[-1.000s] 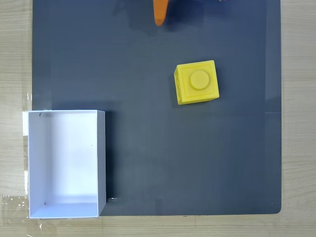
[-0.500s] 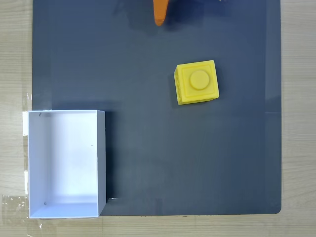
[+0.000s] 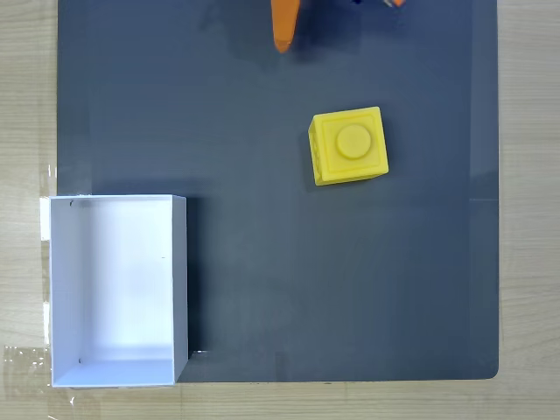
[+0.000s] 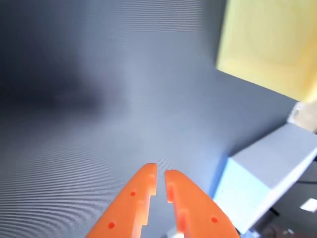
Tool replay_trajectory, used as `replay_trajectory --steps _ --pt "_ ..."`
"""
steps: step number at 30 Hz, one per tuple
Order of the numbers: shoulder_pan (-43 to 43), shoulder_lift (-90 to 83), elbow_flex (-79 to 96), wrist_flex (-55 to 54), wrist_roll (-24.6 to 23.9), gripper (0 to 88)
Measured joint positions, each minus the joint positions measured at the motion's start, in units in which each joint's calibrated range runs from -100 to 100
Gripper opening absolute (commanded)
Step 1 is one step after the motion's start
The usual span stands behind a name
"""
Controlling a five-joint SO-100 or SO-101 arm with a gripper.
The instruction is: Grasp a yellow block and put it in the box
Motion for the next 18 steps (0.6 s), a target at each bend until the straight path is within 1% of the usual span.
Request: replay_trajectory --steps 4,9,12,15,16,18 --pt "0.0 10.3 -8.2 -5.7 0.1 2.5" --pt "-0.1 28.7 -24.7 -5.2 0.1 2.6" --pt "-2.0 39.9 -36.8 -0.4 0.1 2.6" --pt "-4.8 50.8 -49.9 7.2 -0.1 3.3" --pt "-5.3 54.2 -53.9 9.7 -0.1 4.7" --pt "-6.0 60.9 -61.7 14.2 -0.1 10.4"
